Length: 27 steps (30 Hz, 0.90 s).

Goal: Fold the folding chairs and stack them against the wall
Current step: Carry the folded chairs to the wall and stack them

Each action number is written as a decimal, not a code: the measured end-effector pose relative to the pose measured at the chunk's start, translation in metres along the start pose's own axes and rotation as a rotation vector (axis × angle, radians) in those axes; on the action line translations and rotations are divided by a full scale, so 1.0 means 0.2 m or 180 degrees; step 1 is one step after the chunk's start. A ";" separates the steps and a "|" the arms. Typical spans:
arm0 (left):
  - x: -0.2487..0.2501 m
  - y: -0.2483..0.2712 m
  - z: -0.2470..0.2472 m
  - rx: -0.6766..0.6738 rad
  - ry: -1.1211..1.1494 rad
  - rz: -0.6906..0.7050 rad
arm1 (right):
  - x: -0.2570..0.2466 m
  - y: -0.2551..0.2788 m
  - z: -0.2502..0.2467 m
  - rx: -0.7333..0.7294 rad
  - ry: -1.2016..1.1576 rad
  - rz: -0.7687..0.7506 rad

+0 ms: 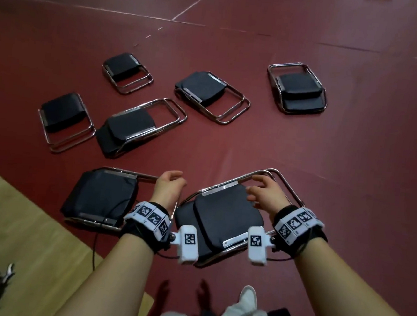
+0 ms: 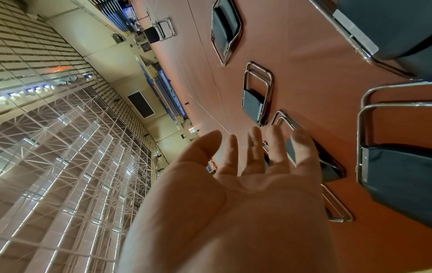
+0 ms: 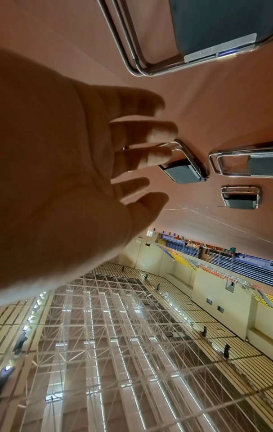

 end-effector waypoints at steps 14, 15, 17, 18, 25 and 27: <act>0.11 -0.63 -0.21 -0.1183 -0.0661 0.0422 | -0.02 0.03 0.49 0.1183 -0.0823 0.0084; 0.09 -0.65 -0.22 -0.1254 -0.0723 0.0427 | 0.01 0.06 0.53 0.1258 -0.0884 0.0127; 0.04 -0.68 -0.24 -0.1383 -0.0868 0.0456 | 0.07 0.12 0.60 0.1385 -0.0987 0.0242; 0.01 -0.68 -0.24 -0.1415 -0.0903 0.0475 | 0.10 0.14 0.62 0.1420 -0.1023 0.0297; -0.25 -0.67 -0.13 -0.1588 -0.1240 0.0407 | 0.45 0.23 0.67 0.1626 -0.1501 0.0725; -0.35 -0.69 -0.08 -0.1555 -0.1260 0.0389 | 0.57 0.20 0.66 0.1674 -0.1631 0.0829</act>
Point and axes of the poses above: each hand's wrist, its own y-axis away from the middle knuckle, its own z-axis out of the palm, x = y × z, the point moved 3 cm from there along -y, towards the middle knuckle, and after that the axes turned 1 degree about z, right-handed, at the moved point
